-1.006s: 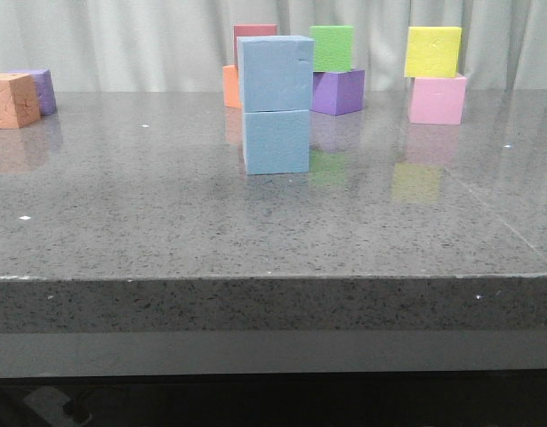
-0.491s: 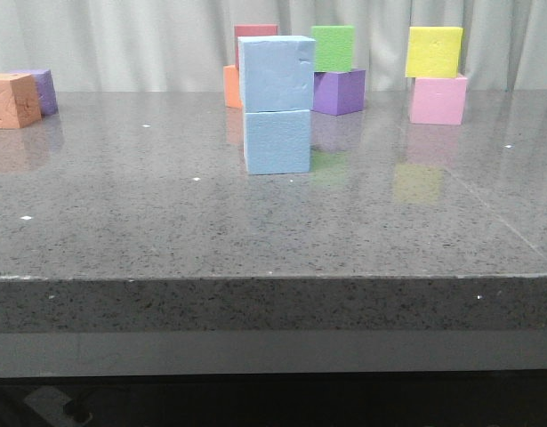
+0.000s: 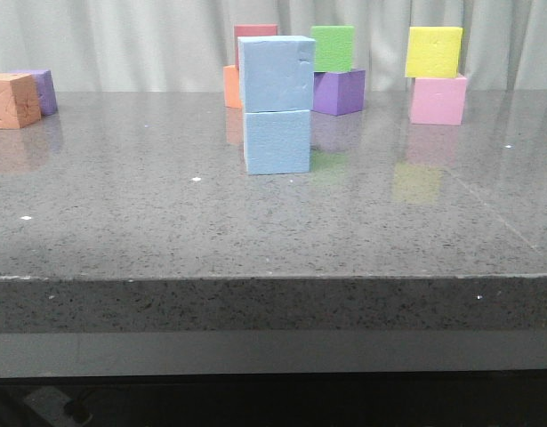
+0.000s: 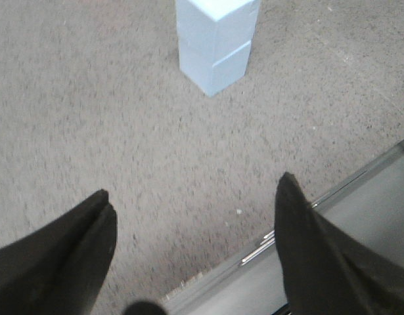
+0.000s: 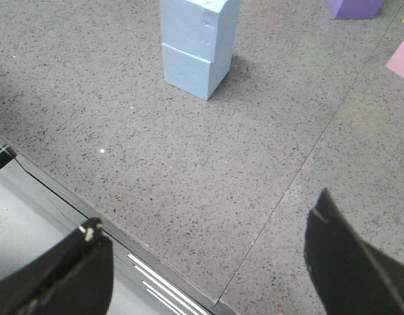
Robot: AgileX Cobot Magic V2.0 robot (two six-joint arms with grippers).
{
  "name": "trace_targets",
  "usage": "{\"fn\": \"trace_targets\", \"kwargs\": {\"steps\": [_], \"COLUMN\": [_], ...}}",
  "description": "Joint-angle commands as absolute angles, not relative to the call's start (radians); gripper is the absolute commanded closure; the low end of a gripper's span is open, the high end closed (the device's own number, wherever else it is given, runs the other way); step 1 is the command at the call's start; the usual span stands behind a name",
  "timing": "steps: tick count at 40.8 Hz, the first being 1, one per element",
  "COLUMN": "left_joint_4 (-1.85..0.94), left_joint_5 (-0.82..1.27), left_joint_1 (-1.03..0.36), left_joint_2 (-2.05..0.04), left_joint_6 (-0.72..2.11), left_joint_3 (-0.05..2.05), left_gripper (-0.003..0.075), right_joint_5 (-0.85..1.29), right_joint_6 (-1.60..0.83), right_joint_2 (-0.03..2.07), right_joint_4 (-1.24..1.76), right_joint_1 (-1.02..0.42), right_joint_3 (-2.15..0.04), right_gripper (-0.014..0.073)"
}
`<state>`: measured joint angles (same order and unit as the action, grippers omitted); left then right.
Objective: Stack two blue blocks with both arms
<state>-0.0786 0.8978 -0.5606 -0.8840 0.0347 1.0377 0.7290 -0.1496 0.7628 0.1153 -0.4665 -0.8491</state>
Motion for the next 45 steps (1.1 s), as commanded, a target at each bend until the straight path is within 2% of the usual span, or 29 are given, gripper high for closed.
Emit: {"fn": "trace_targets", "kwargs": {"steps": [1, 11, 34, 36, 39, 45], "left_joint_4": [-0.08, -0.078, -0.076, -0.076, -0.076, -0.076], "left_joint_5": [0.793, 0.772, 0.746, 0.735, 0.722, 0.706], "left_joint_1": [-0.561, -0.561, -0.561, -0.561, -0.561, -0.561], "left_joint_2": [-0.794, -0.645, -0.626, -0.626, -0.626, -0.626], "left_joint_6": [-0.024, -0.017, 0.059, 0.059, 0.059, 0.059], "left_joint_3": [0.97, 0.809, 0.771, 0.769, 0.769, 0.769], "left_gripper": [0.0227, 0.0228, 0.0231, 0.0249, 0.0326, 0.053], "right_joint_5": [0.666, 0.665, 0.665, 0.665, 0.666, 0.665], "right_joint_6": [-0.158, -0.158, -0.158, -0.158, -0.158, -0.158], "right_joint_2": [0.757, 0.757, 0.759, 0.759, 0.759, 0.759], "right_joint_4": [0.113, 0.114, 0.114, 0.114, 0.114, 0.114], "right_joint_1": [-0.462, -0.462, -0.462, -0.462, -0.462, -0.462], "right_joint_3": [-0.876, -0.876, -0.876, -0.876, -0.874, -0.861], "right_gripper": [-0.001, -0.001, -0.0001, 0.0029, 0.0116, 0.0383]}}
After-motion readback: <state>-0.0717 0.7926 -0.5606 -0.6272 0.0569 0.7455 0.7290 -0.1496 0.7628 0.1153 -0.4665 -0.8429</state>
